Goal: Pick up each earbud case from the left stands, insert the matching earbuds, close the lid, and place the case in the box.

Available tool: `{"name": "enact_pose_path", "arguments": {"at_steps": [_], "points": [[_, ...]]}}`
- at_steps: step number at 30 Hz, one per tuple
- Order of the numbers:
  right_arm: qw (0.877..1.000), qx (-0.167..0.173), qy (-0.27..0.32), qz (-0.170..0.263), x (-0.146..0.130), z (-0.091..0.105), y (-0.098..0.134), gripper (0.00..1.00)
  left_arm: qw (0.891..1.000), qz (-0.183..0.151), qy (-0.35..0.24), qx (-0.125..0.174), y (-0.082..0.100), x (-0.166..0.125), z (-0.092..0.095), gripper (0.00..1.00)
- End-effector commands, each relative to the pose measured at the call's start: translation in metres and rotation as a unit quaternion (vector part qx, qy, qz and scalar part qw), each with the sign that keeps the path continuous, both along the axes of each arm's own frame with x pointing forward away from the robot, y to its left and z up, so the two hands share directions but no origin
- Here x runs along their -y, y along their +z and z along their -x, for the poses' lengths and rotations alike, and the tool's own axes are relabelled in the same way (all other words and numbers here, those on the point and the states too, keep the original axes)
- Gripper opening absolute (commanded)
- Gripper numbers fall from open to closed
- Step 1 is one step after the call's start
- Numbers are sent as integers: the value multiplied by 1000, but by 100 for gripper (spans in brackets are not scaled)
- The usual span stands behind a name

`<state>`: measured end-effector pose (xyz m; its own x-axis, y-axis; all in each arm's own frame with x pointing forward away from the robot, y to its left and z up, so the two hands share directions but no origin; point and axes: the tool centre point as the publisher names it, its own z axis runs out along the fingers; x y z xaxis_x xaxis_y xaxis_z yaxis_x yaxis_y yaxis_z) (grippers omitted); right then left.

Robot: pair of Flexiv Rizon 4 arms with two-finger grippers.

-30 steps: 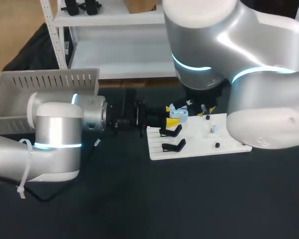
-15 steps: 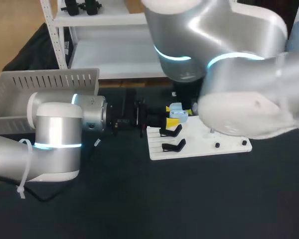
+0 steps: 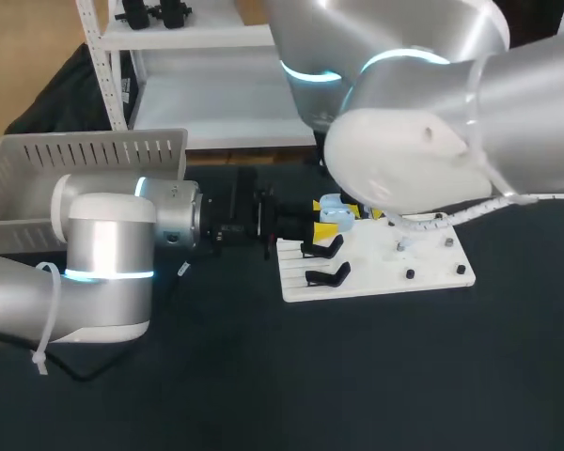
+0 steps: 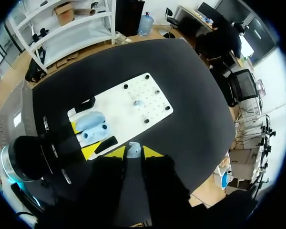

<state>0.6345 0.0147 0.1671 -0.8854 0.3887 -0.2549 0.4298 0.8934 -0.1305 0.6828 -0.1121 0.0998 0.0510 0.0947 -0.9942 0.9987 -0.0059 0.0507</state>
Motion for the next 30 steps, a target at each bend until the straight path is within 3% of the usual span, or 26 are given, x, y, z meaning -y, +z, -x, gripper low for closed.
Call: {"name": "enact_pose_path", "arguments": {"at_steps": [1,8,14,17,30], "points": [[1000,-1,-2,3,-2,0,0,0,1000,1,2,1,0,0,1,0],[1000,-1,-2,3,-2,0,0,0,1000,1,2,1,0,0,1,0],[991,42,-117,-42,-17,-18,13,0,1000,1,2,1,0,0,1,0],[989,49,-135,-48,-23,-21,13,0,1000,1,2,1,0,0,1,0],[987,20,-157,-42,-34,-31,3,0,1000,1,2,1,0,0,1,0]]}}
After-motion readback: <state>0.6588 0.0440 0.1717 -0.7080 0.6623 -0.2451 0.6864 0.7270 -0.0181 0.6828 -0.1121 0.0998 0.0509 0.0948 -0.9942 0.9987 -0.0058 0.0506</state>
